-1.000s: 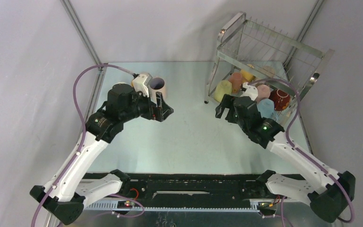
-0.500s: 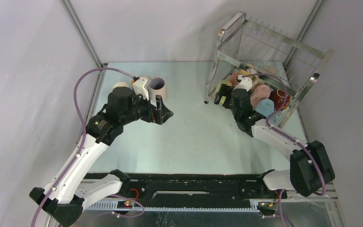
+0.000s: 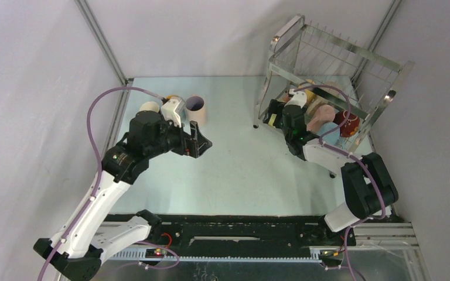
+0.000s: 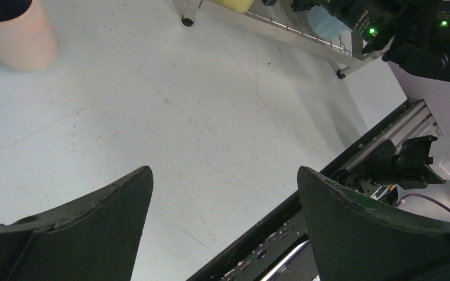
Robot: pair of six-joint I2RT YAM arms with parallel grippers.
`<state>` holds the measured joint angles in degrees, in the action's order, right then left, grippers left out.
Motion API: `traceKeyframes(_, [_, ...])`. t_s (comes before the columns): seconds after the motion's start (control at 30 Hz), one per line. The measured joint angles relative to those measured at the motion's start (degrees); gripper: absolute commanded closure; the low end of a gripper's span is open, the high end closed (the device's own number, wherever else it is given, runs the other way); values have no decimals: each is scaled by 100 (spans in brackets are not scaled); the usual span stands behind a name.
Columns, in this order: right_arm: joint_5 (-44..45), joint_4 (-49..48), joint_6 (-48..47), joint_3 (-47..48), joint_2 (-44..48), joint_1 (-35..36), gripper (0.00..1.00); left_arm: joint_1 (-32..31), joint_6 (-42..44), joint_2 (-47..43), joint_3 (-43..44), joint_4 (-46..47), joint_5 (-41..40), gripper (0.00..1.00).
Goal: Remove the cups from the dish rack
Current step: Unload the cup from the dish rack.
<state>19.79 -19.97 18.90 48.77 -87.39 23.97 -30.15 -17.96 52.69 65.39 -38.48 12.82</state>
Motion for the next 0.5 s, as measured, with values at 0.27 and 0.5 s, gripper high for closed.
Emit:
traceKeyframes(0.27, [94,-229,-186,297,-566,-33,0,0,48,-63,7,-341,-63,0])
traceKeyframes(0.5, [116,-302,-260,485,-922,-120,0,0,55,-223,7,-584,-85,0])
